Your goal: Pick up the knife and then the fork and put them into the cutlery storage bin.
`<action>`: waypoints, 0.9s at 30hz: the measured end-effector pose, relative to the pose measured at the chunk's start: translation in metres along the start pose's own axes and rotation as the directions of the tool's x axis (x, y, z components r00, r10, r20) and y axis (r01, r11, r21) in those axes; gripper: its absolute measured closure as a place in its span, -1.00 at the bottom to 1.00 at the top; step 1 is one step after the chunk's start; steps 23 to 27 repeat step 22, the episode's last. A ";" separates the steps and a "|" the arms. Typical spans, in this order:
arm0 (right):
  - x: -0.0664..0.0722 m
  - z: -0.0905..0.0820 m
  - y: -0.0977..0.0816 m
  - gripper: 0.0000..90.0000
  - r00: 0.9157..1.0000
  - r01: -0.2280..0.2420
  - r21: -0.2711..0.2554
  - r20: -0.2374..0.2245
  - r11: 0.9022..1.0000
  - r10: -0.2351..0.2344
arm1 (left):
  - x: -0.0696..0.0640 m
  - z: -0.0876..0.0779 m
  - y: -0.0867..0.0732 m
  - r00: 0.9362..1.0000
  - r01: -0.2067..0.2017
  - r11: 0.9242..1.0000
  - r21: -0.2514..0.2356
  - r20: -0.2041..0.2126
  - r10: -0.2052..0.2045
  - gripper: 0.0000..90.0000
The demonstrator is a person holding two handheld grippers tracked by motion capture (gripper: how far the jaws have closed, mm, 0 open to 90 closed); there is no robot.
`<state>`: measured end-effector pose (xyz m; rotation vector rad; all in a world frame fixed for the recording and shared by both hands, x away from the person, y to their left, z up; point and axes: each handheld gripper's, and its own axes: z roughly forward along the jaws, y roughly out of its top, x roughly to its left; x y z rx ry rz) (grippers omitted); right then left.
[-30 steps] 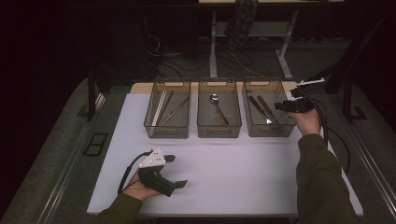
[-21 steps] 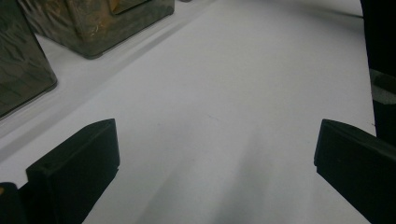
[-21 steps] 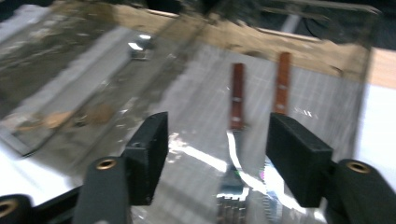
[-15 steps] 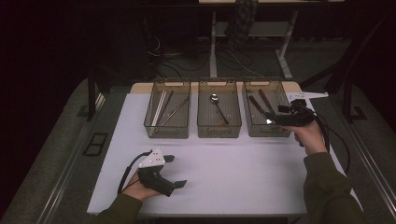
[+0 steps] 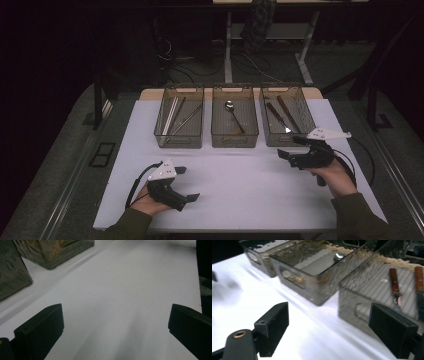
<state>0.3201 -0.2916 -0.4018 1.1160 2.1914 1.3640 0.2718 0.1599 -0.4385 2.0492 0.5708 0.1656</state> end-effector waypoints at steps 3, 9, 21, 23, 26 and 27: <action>0.010 -0.003 -0.012 -0.63 0.999 0.022 0.002 -0.025 1.000 -0.022 | 0.000 0.000 0.000 1.000 -0.002 1.000 0.003 0.000 0.002 -1.00; 0.026 -0.008 -0.035 -0.63 0.997 0.043 0.018 -0.066 0.999 -0.042 | 0.000 -0.001 0.000 1.000 0.001 1.000 -0.002 -0.003 -0.001 -1.00; 0.023 -0.027 -0.063 -0.63 0.998 0.045 0.020 -0.045 0.999 -0.044 | -0.001 0.000 0.000 1.000 -0.006 1.000 0.005 -0.003 0.006 -1.00; 0.021 -0.028 -0.065 -0.63 0.998 0.047 0.025 -0.039 0.999 -0.046 | -0.001 -0.001 0.000 1.000 -0.007 1.000 0.004 -0.003 0.007 -1.00; 0.021 -0.028 -0.065 -0.63 0.998 0.047 0.025 -0.039 0.999 -0.046 | -0.001 -0.001 0.000 1.000 -0.007 1.000 0.004 -0.003 0.007 -1.00; 0.021 -0.028 -0.065 -0.63 0.998 0.047 0.025 -0.039 0.999 -0.046 | -0.001 -0.001 0.000 1.000 -0.007 1.000 0.004 -0.003 0.007 -1.00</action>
